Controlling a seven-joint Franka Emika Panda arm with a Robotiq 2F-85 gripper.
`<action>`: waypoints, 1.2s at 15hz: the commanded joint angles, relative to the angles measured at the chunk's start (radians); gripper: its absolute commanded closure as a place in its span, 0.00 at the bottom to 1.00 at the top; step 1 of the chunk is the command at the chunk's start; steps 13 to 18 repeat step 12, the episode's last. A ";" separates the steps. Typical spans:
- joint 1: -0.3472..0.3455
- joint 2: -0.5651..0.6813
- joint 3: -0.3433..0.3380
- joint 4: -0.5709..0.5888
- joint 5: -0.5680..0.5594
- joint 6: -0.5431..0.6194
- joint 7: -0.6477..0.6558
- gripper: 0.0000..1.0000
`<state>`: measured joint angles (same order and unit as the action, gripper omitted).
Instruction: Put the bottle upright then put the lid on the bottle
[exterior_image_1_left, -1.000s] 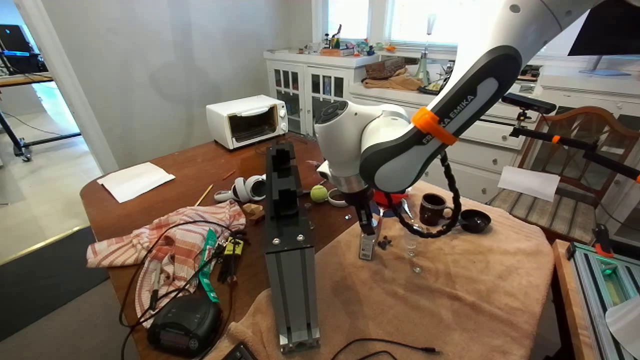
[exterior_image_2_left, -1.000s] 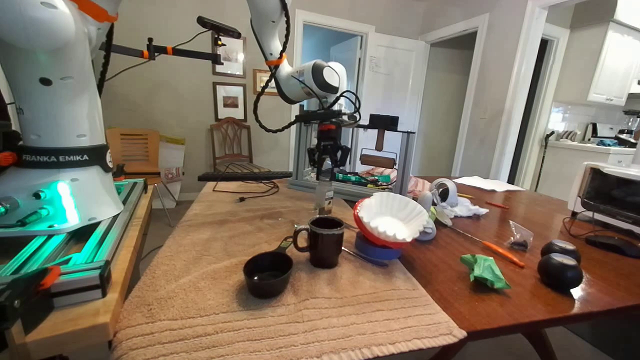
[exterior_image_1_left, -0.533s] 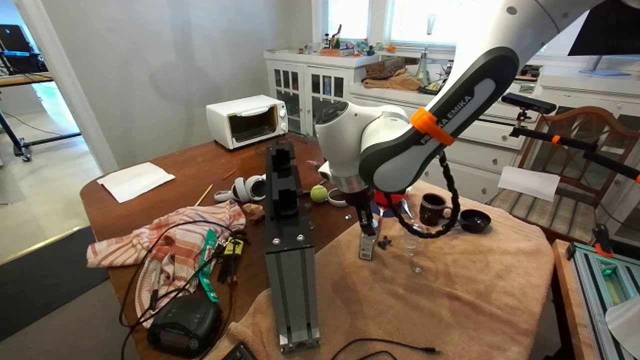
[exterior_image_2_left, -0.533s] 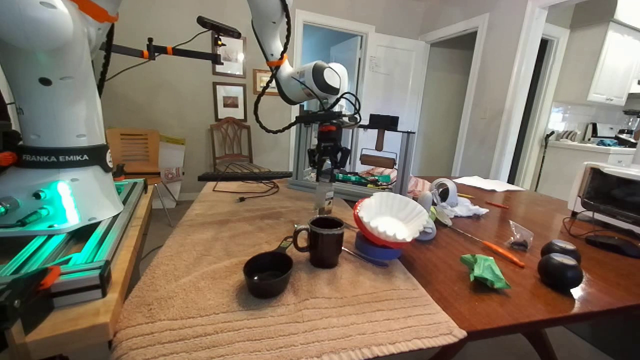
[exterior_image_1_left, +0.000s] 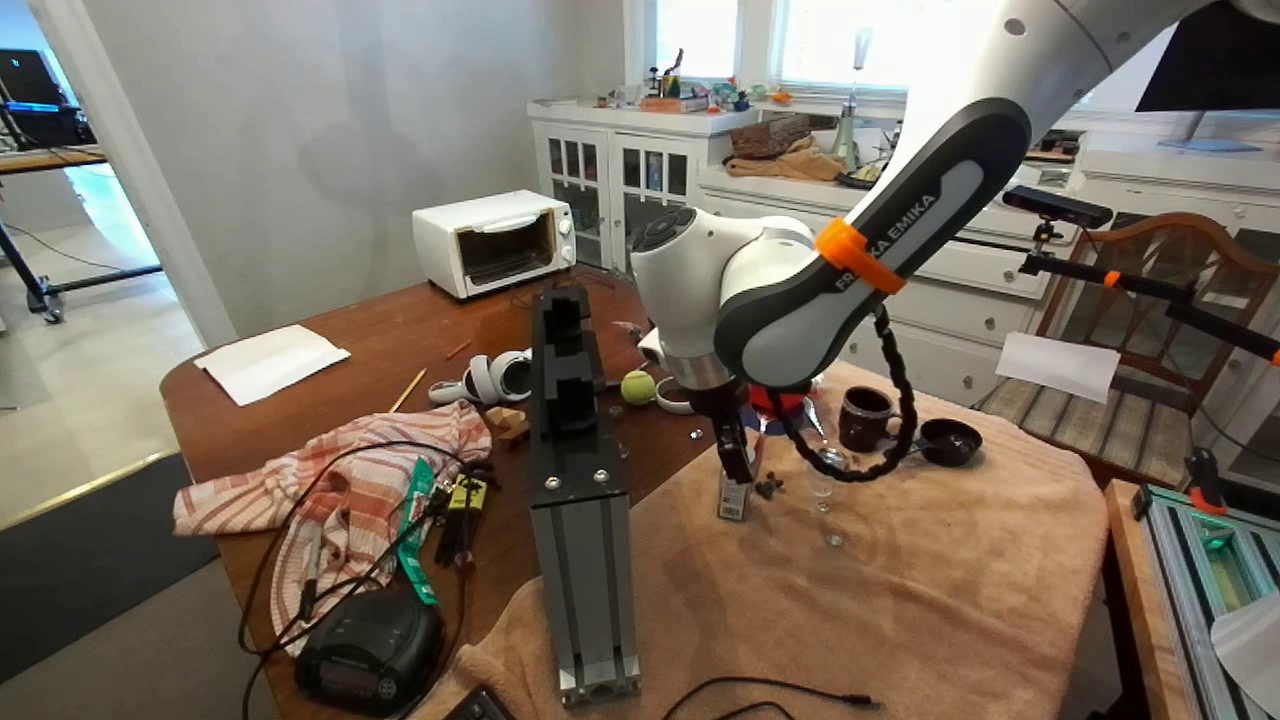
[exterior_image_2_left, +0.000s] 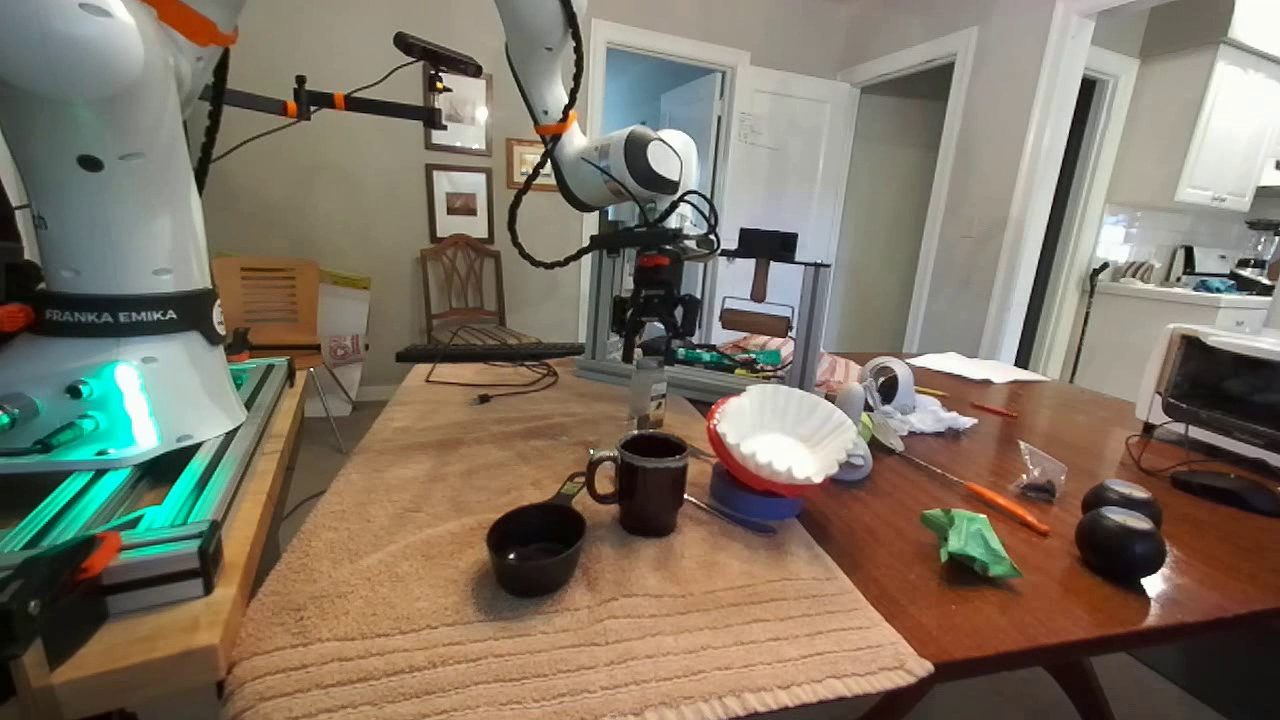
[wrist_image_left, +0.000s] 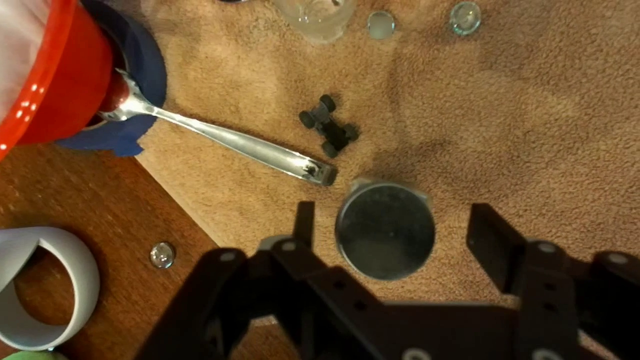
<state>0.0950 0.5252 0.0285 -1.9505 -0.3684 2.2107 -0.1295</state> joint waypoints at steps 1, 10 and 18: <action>-0.005 0.018 0.006 0.025 0.030 -0.024 -0.015 0.00; -0.002 -0.053 0.027 0.002 0.058 -0.011 -0.033 0.00; -0.002 -0.075 0.030 0.000 0.063 -0.011 -0.037 0.00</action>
